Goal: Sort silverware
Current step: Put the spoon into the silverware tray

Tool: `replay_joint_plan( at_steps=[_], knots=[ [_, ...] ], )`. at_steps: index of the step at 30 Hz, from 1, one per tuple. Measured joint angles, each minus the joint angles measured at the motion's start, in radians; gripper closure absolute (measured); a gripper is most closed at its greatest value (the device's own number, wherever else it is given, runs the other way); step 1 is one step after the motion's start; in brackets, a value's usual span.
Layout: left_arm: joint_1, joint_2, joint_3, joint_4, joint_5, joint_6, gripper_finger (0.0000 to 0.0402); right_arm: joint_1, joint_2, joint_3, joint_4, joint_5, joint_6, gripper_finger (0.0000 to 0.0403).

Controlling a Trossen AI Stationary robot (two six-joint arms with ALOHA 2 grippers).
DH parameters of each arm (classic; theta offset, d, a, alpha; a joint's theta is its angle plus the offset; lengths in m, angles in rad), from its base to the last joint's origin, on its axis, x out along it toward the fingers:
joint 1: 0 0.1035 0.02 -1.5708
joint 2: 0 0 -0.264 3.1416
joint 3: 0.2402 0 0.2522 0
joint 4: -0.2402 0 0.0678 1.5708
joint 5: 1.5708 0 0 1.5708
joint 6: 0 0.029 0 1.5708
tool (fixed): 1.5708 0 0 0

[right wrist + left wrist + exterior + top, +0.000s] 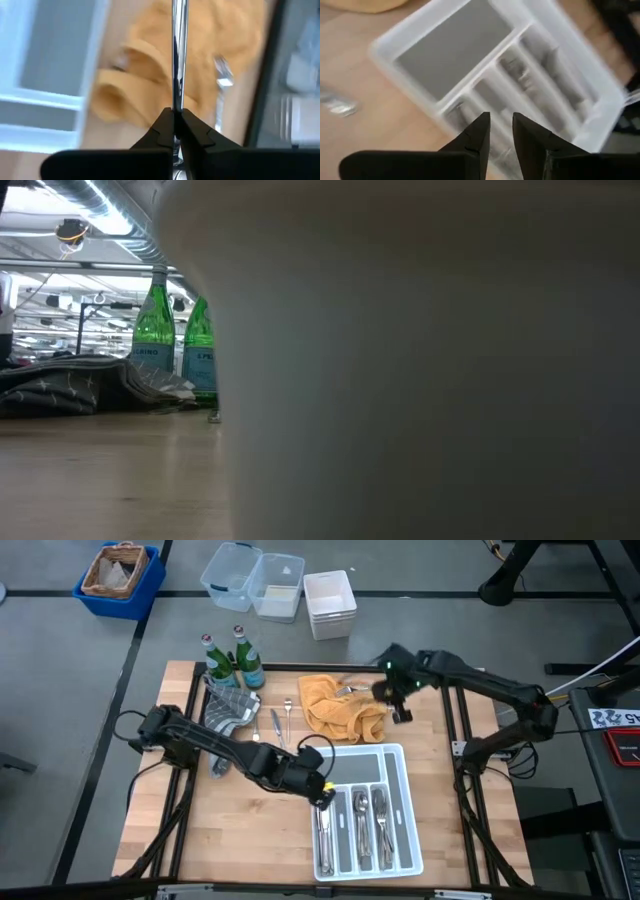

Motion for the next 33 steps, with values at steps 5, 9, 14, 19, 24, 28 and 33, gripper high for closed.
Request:
replay_joint_plan(
  at_steps=[5, 9, 14, 19, 24, 28, 33],
  knots=[
    [-0.034, -0.039, 0.0, -0.199, 0.0, -0.033, 0.0329, 0.207, -0.036, 0.0, -0.064, 0.0, 0.0, 0.039],
    [-0.056, -0.054, 0.0, -0.318, -0.004, -0.086, 0.0329, 0.377, -0.044, 0.0, -0.078, 0.004, 0.0, 0.0389],
    [-0.063, -0.052, 0.0, -0.365, -0.008, -0.131, 0.0329, 0.563, -0.044, 0.0, -0.075, 0.006, 0.0, 0.0389],
    [-0.057, -0.052, 0.0, -0.362, -0.022, -0.16, 0.0329, 0.718, -0.044, 0.0, -0.035, 0.01, -0.005, 0.0386],
    [-0.045, -0.052, 0.0, -0.355, -0.067, -0.17, 0.0329, 0.848, -0.028, 0.0, 0.016, 0.01, -0.037, 0.0385],
    [-0.038, -0.051, 0.0, -0.356, -0.123, -0.182, 0.0329, 0.936, 0.011, 0.0, 0.047, 0.012, -0.093, 0.0385],
    [-0.026, -0.042, 0.0, -0.355, -0.157, -0.212, 0.0329, 1.018, 0.09, 0.0, 0.109, 0.057, -0.115, 0.0384]
  ],
)
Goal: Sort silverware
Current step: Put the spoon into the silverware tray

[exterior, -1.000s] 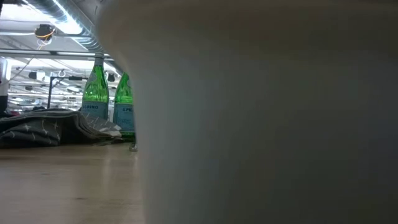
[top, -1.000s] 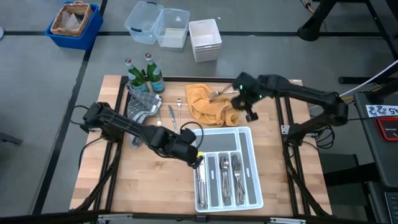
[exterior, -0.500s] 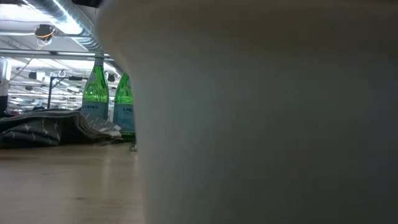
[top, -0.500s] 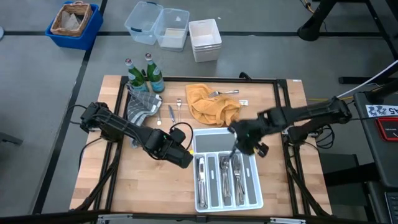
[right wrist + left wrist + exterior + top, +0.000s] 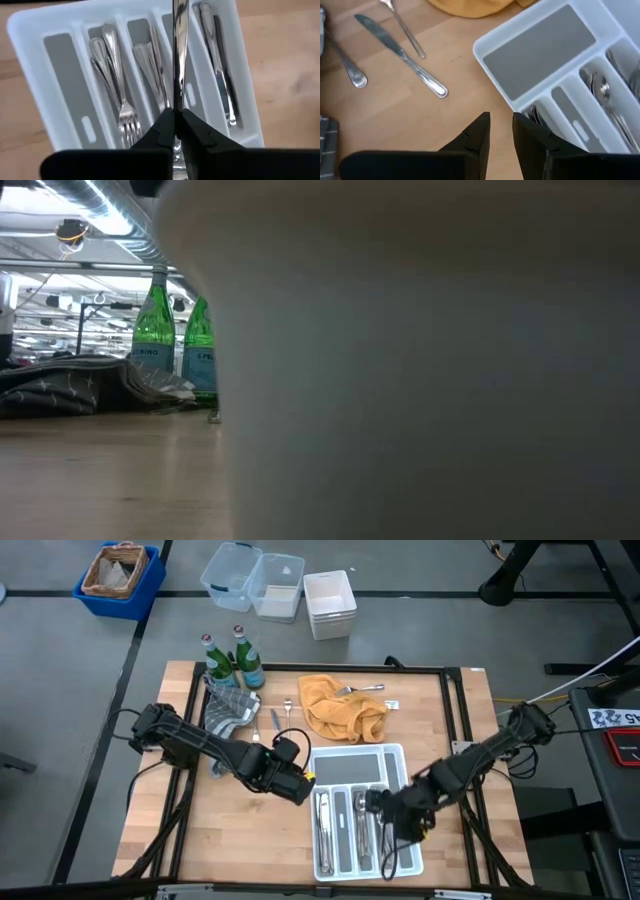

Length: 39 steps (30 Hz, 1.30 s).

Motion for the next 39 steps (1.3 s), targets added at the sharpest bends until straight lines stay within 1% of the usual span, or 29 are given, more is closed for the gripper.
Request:
replay_joint_plan(
  at_steps=[5, 8, 12, 16, 21, 27, 32, 36, 39],
  knots=[
    [0.017, 0.006, 0.0, 0.001, -0.003, -0.051, 0.0329, 0.04, 0.093, 0.0, 0.098, 0.05, -0.002, 0.0384],
    [0.018, 0.009, 0.0, 0.002, -0.002, -0.047, 0.0329, 0.05, 0.148, 0.0, 0.146, 0.069, -0.023, 0.0384],
    [0.017, 0.009, 0.0, 0.001, -0.002, -0.035, 0.0329, 0.051, 0.219, 0.0, 0.17, 0.084, -0.068, 0.0384],
    [0.014, 0.009, 0.0, 0.0, -0.002, -0.017, 0.0329, 0.049, 0.287, 0.0, 0.177, 0.094, -0.077, 0.0384],
    [0.014, 0.009, 0.0, -0.003, -0.001, -0.058, 0.0329, 0.049, 0.349, 0.0, 0.174, 0.112, -0.078, 0.0384],
    [0.025, 0.009, 0.0, -0.022, 0.001, -0.189, 0.0329, 0.049, 0.375, -0.001, 0.176, 0.114, -0.075, 0.0384],
    [0.049, 0.009, 0.0, -0.097, 0.008, -0.25, 0.0329, 0.049, 0.374, -0.001, 0.18, 0.114, -0.074, 0.0384],
    [0.067, 0.009, 0.0, -0.143, 0.02, -0.239, 0.0329, 0.049, 0.374, -0.001, 0.18, 0.115, -0.074, 0.0383],
    [0.077, 0.009, 0.0, -0.144, 0.021, -0.202, 0.0329, 0.049, 0.374, -0.001, 0.177, 0.123, -0.073, 0.0369]
  ],
)
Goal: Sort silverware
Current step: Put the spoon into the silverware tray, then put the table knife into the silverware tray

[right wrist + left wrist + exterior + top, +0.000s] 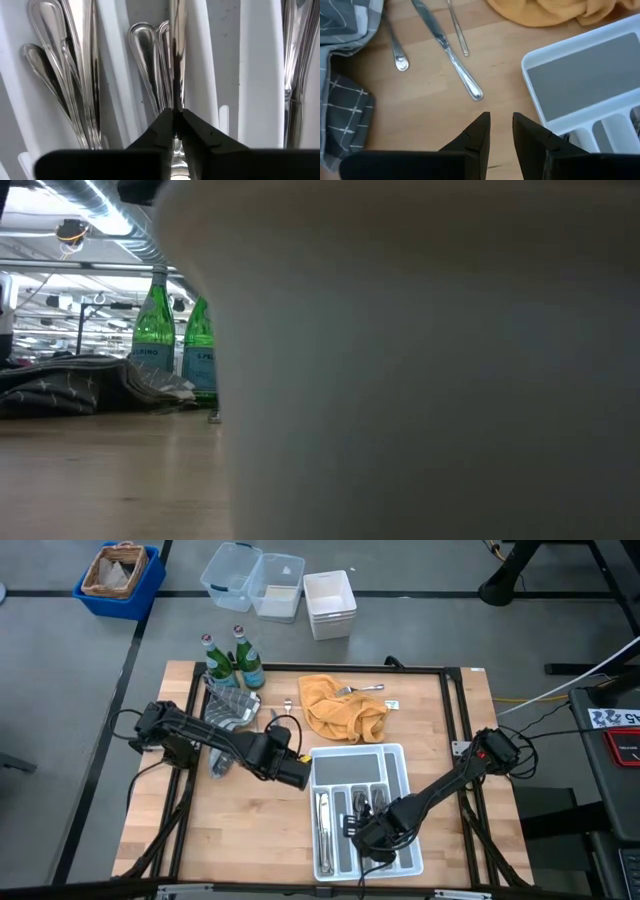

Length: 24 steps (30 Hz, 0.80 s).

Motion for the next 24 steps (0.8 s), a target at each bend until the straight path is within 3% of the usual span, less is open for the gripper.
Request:
replay_joint_plan(
  at_steps=[9, 16, 24],
  knots=[
    [0.042, 0.0, 0.0, -0.01, 0.058, -0.006, 0.0329, 0.0, 0.0, 0.0, -0.002, 0.055, 0.05, 0.0281],
    [0.116, 0.0, 0.0, -0.084, 0.138, -0.029, 0.0329, 0.0, -0.003, 0.016, -0.089, 0.149, 0.283, 0.0276],
    [0.26, -0.001, -0.001, -0.101, 0.183, 0.111, 0.0329, -0.007, -0.027, 0.106, -0.288, 0.138, 0.452, 0.0276]
  ],
)
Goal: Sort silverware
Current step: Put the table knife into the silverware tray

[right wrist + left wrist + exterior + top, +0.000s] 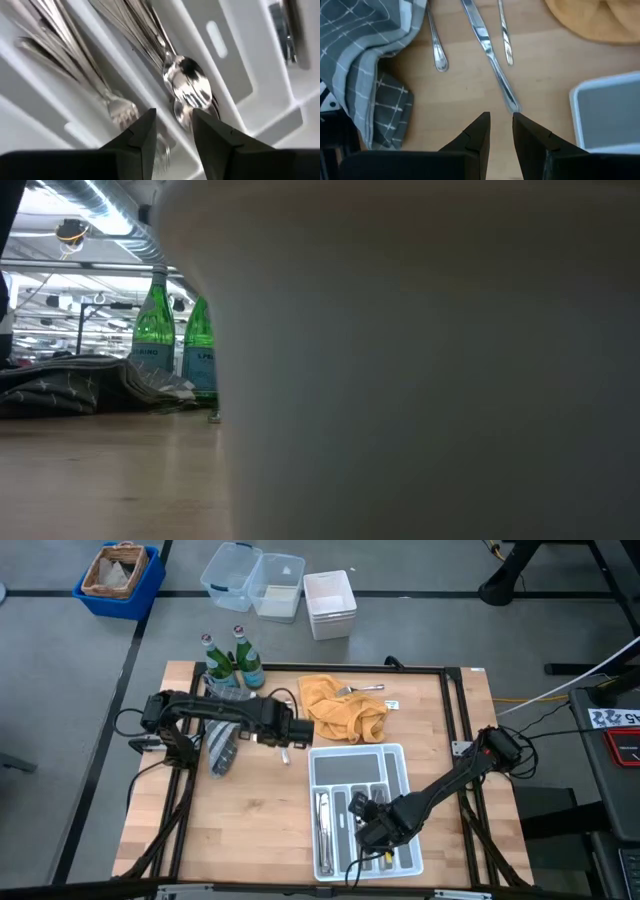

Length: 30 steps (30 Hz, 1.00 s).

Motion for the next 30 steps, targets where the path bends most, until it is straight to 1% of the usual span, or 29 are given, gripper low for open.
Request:
replay_joint_plan(
  at_steps=[4, 9, 11, 14, 17, 20, 25, 30],
  knots=[
    [0.081, 0.0, -0.01, 0.006, 0.055, 0.082, 0.0329, -0.043, -0.07, 0.001, -0.056, -0.023, 0.047, 0.0276],
    [0.17, -0.001, -0.106, 0.046, 0.141, 0.123, 0.0329, -0.158, -0.2, 0.001, -0.149, -0.052, 0.067, 0.0276],
    [0.195, -0.001, -0.165, 0.119, 0.174, 0.122, 0.0329, -0.216, -0.258, 0.001, -0.18, -0.052, 0.066, 0.0276],
    [0.223, 0.0, -0.251, 0.272, 0.219, 0.124, 0.0329, -0.317, -0.345, 0.001, -0.206, -0.053, 0.052, 0.0276],
    [0.242, 0.0, -0.325, 0.429, 0.229, 0.122, 0.0329, -0.424, -0.426, 0.001, -0.224, -0.065, 0.045, 0.0276],
    [0.259, 0.0, -0.385, 0.513, 0.225, 0.112, 0.0329, -0.529, -0.487, 0.002, -0.246, -0.088, 0.044, 0.0276],
    [0.277, 0.0, -0.453, 0.536, 0.221, 0.058, 0.0329, -0.673, -0.528, 0.002, -0.251, -0.113, 0.043, 0.0276],
    [0.275, 0.0, -0.502, 0.562, 0.221, 0.043, 0.0329, -0.769, -0.521, 0.002, -0.239, -0.133, 0.043, 0.0276]
  ],
)
